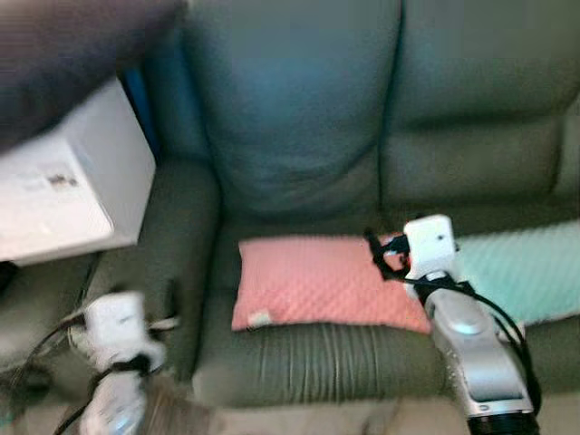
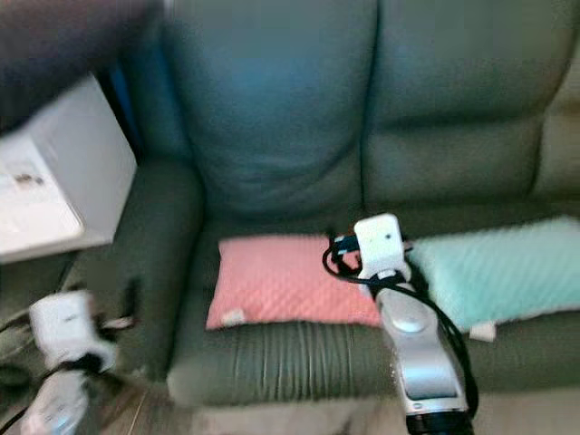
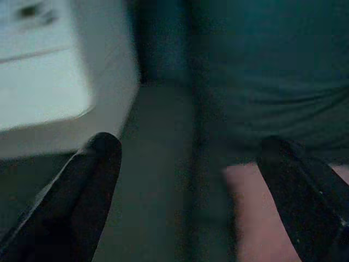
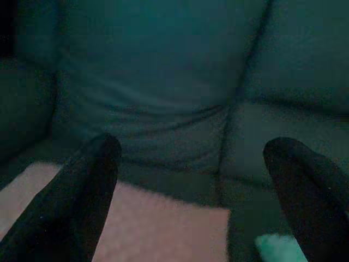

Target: Move the pillow to the sofa

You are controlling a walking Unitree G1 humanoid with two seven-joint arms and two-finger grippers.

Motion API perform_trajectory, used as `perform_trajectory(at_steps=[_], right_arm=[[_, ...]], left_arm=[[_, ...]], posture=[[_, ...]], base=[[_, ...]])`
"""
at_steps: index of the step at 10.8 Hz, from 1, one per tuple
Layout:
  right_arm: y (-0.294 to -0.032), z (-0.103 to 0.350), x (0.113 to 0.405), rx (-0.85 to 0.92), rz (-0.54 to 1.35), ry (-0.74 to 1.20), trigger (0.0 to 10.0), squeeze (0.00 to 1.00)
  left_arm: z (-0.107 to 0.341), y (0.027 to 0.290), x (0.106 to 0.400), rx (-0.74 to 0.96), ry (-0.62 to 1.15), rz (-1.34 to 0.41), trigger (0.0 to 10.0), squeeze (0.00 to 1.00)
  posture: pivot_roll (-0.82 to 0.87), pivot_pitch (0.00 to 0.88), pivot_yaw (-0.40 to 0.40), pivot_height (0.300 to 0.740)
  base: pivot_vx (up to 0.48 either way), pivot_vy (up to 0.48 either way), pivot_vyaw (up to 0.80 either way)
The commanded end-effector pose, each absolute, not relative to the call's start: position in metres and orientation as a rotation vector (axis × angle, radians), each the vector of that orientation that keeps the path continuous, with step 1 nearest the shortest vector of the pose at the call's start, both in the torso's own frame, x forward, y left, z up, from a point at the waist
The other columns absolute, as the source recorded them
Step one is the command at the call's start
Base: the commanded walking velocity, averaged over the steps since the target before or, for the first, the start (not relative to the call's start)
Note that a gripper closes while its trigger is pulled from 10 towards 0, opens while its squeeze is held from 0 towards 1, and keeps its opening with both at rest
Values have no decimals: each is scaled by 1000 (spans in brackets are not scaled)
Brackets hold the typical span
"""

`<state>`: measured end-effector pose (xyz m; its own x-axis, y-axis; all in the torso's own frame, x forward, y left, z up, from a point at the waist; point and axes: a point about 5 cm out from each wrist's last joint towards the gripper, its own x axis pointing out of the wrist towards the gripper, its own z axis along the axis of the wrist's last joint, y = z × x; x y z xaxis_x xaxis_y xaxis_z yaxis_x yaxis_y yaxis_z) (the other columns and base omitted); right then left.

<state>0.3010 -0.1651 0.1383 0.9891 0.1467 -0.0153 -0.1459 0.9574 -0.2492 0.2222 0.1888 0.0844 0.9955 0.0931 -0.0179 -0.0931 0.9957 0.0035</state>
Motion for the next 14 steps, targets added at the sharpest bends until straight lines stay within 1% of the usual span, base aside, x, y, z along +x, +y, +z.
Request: perform_trajectory(at_steps=[1,2,3,4,7,8,9,11,12,13,14], right_arm=[[-170,145,302,-246,129,-14,10000,0],[-169,155,305,-276,149,-43,10000,0],[-169,161,308,-280,143,-49,10000,0],[-167,162,309,-255,139,-56,10000,0],[-162,155,307,-216,109,-65,10000,0],[-158,157,309,-201,92,-73,10000,0],[-155,161,309,-215,121,-97,10000,0],[-168,156,301,-207,68,-87,10000,0],[-172,154,299,-200,48,-76,10000,0],[-173,154,300,-215,53,-77,10000,0],[-172,156,302,-220,69,-82,10000,0]], left_arm=[[85,187,225,7,19,68,10000,0],[87,181,232,1,32,49,10000,0],[94,177,238,21,1,32,10000,0],[96,179,241,22,-15,40,10000,0],[96,190,244,-12,-50,139,10000,0],[94,188,246,0,-45,132,10000,0],[92,176,247,-21,-37,44,10000,0],[83,168,255,-57,-4,9,10000,0],[86,165,261,-59,-14,-4,10000,0],[91,165,265,-59,-30,-6,10000,0],[94,173,268,-81,-45,46,10000,0]], posture=[[-234,0,71,740],[-244,0,81,740],[-245,0,81,740],[-245,0,78,740],[-257,0,50,740],[-255,0,31,740],[-257,0,30,740],[-301,0,52,740],[-305,0,54,740],[-304,0,52,740],[-291,0,42,740]], base=[[0,0,0],[0,0,0],[0,0,0],[0,0,0],[0,0,0],[0,0,0],[0,0,0],[0,0,0],[0,0,0],[0,0,0],[0,0,0]])
